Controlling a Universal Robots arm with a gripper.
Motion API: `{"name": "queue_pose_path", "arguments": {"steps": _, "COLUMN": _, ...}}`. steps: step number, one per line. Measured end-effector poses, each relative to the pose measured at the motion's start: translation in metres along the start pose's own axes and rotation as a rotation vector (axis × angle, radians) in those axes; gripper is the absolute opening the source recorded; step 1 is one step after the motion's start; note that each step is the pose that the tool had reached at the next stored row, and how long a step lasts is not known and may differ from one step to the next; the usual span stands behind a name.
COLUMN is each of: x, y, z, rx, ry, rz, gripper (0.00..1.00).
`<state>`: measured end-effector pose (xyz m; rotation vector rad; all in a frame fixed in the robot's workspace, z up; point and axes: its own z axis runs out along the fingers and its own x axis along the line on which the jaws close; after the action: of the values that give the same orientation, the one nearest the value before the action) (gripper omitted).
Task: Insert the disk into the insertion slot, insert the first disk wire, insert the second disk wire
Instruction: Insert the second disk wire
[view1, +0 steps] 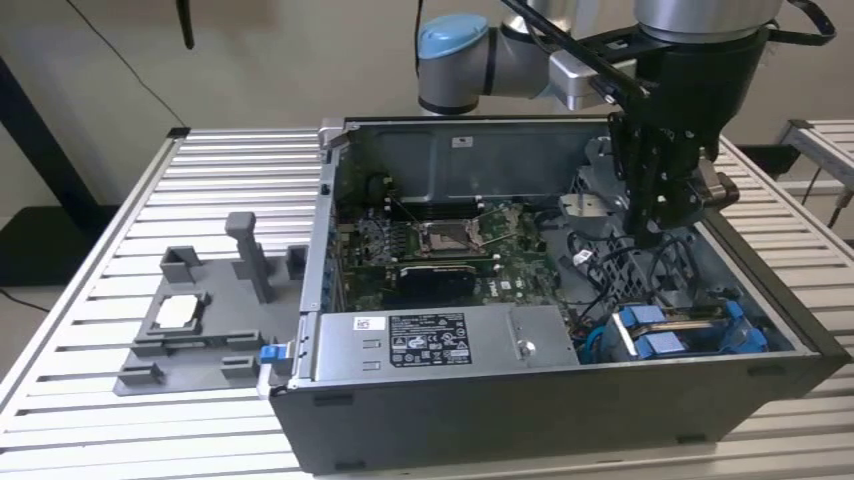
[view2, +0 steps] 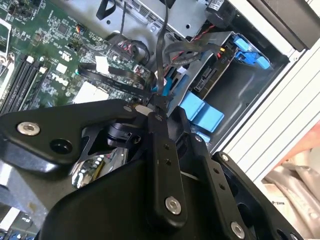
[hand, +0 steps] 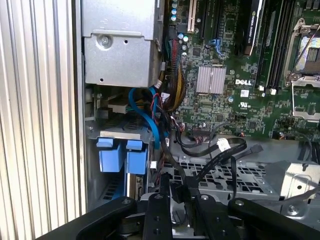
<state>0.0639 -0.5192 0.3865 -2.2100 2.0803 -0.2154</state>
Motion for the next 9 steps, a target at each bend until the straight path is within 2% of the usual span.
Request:
{"name": "queue_pose_path", "arguments": {"steps": 2, "x": 0.0000, "y": 0.0000, "z": 0.0000, "rx": 0.0000, "ry": 0.0000, "rz": 0.000, "gripper": 0.25}}
{"name": "queue_pose_path", "arguments": {"steps": 3, "x": 0.0000, "y": 0.0000, "z": 0.0000, "rx": 0.0000, "ry": 0.0000, "rz": 0.000, "gripper": 0.18}}
{"name": "queue_pose_path", "arguments": {"steps": 9, "x": 0.0000, "y": 0.0000, "z": 0.0000, "rx": 0.0000, "ry": 0.0001, "rz": 0.000, "gripper": 0.16}}
